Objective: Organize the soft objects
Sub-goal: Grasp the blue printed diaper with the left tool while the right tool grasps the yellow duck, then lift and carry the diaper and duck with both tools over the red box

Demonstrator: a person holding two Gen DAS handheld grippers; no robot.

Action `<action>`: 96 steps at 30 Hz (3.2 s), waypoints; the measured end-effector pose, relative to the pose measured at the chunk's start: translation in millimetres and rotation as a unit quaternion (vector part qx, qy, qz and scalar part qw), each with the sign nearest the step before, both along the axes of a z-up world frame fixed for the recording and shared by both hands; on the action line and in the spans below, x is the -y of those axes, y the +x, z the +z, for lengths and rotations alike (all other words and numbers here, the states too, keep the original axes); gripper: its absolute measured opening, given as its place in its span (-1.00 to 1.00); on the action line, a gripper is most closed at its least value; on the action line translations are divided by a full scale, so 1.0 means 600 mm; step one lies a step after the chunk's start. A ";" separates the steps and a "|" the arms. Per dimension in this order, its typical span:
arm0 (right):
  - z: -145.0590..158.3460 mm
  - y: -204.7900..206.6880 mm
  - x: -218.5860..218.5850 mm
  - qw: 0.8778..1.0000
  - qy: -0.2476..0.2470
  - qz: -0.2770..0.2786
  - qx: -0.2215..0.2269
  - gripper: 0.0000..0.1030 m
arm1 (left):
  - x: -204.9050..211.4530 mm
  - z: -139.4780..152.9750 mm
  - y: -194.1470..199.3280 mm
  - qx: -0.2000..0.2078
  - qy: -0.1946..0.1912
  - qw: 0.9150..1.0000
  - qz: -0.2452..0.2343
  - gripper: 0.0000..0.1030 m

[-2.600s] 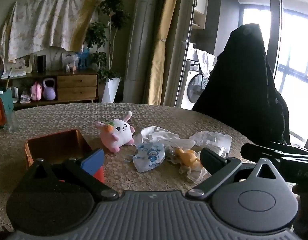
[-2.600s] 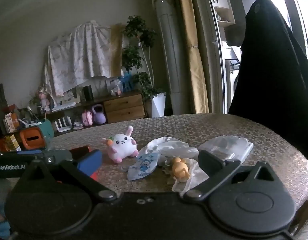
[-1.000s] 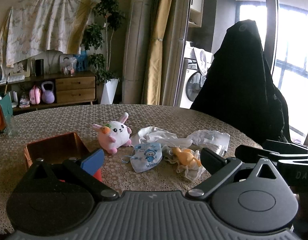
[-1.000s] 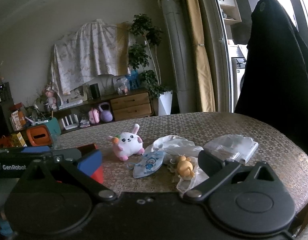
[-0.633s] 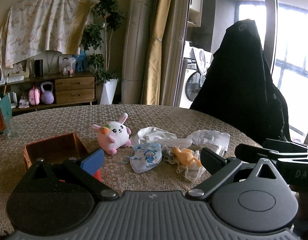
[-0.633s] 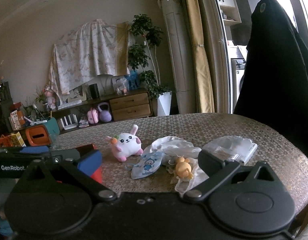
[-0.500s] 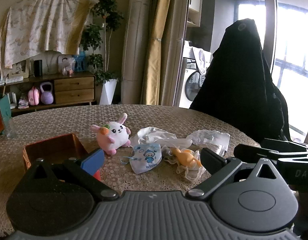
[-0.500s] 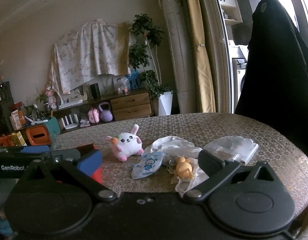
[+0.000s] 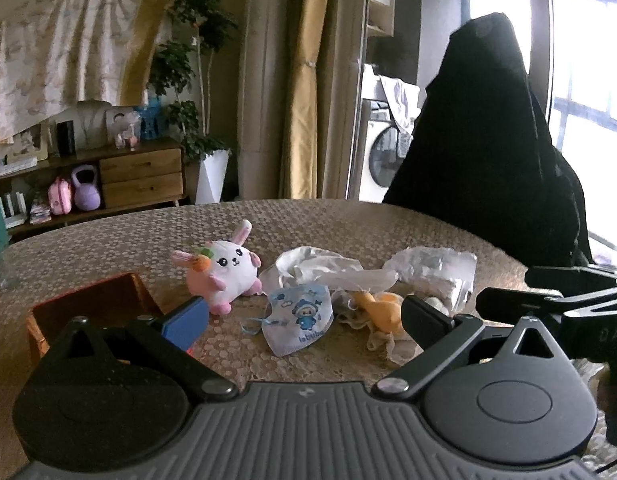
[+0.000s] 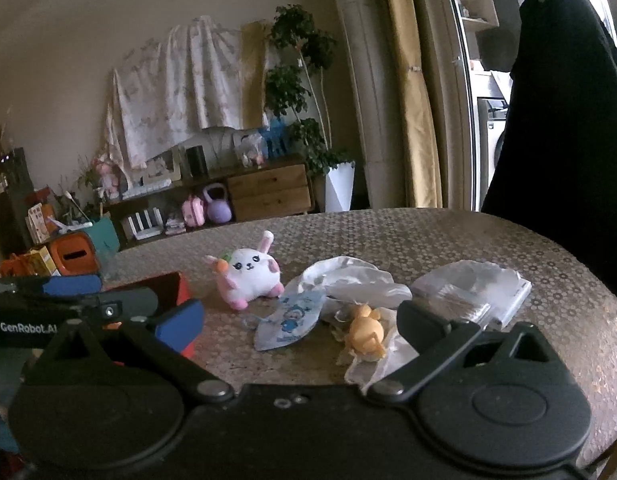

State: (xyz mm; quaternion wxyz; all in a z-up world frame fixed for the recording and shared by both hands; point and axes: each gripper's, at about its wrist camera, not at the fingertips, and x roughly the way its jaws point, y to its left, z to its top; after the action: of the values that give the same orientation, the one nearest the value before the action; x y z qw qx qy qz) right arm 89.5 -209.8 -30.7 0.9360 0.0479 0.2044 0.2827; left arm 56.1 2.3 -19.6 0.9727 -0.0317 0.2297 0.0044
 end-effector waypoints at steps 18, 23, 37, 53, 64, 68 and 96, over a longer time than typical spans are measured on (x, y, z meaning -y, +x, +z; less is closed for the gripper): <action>-0.084 0.143 -0.032 0.992 -0.119 0.028 -0.023 0.66 | 0.006 -0.115 0.217 -0.089 -0.011 0.996 0.004 1.00; -0.105 0.174 -0.053 0.988 -0.145 0.051 -0.028 0.55 | -0.005 -0.151 0.270 -0.124 -0.018 0.992 0.022 1.00; -0.146 0.234 -0.098 0.979 -0.184 0.075 -0.047 0.19 | -0.012 -0.209 0.350 -0.174 -0.018 0.985 -0.010 0.98; -0.165 0.266 -0.102 0.981 -0.169 0.056 -0.080 -0.19 | -0.028 -0.225 0.372 -0.186 -0.030 0.982 -0.013 0.66; -0.153 0.261 -0.096 0.984 -0.153 0.038 -0.084 -0.37 | -0.062 -0.212 0.363 -0.185 -0.049 0.981 0.023 -0.35; -0.145 0.249 -0.091 0.985 -0.149 0.031 -0.082 -0.41 | -0.068 -0.201 0.352 -0.177 -0.053 0.982 0.024 -0.53; 0.023 0.099 -0.082 0.994 -0.066 0.086 0.006 -0.43 | -0.114 -0.040 0.168 -0.125 -0.046 0.991 0.008 -0.69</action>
State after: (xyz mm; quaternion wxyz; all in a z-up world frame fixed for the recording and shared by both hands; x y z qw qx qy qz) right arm 149.0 -160.9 -16.6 0.9107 -0.0333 0.2199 0.3480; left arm 156.9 70.8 -43.5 0.9339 -0.0772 0.3492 0.0057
